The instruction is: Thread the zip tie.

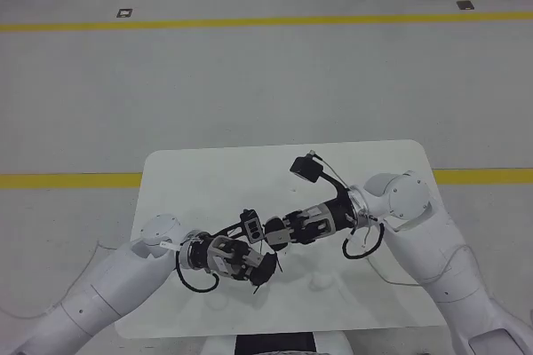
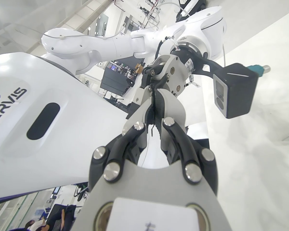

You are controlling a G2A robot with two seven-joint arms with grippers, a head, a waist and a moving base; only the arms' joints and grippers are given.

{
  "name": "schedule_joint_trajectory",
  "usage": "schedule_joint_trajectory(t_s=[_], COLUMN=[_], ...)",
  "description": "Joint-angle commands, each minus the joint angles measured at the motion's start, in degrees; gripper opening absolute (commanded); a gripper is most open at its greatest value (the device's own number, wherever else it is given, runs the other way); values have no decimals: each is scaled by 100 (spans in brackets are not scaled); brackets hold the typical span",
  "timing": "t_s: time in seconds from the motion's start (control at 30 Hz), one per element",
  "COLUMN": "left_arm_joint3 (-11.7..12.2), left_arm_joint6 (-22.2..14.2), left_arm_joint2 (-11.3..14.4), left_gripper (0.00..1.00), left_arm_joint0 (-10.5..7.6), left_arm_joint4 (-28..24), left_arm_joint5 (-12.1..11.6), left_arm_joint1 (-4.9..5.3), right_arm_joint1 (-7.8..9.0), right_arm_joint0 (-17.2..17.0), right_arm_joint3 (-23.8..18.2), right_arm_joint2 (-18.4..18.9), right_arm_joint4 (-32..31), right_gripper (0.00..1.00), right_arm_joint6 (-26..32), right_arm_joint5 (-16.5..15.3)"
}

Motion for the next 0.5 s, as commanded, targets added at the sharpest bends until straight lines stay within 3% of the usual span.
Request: schedule_joint_trajectory(t_s=[0.0, 0.03, 0.1, 0.13, 0.17, 0.47], left_arm_joint3=[-13, -15, -20, -24, -27, -168], left_arm_joint6=[-6, -9, -5, -2, 0, 201], left_arm_joint2=[-18, -26, -48, -56, -68, -193], left_gripper=[0, 0, 0, 0, 0, 0], left_arm_joint0=[16, 22, 36, 46, 55, 88], left_arm_joint4=[17, 23, 32, 31, 38, 219], left_arm_joint5=[12, 16, 10, 4, -3, -222], left_arm_joint1=[-5, -7, -13, -16, -20, -48], right_arm_joint1=[12, 17, 26, 31, 38, 118], right_arm_joint0=[-5, -11, -39, -53, -74, -360], right_arm_joint3=[-12, -14, -26, -37, -51, -231], right_arm_joint2=[6, 14, 60, 84, 118, 494], right_arm_joint4=[-26, -33, -14, -16, -18, -106], right_gripper=[0, 18, 71, 93, 100, 100], right_arm_joint6=[0, 0, -31, -40, -62, -226], right_arm_joint5=[0, 0, 0, 0, 0, 0])
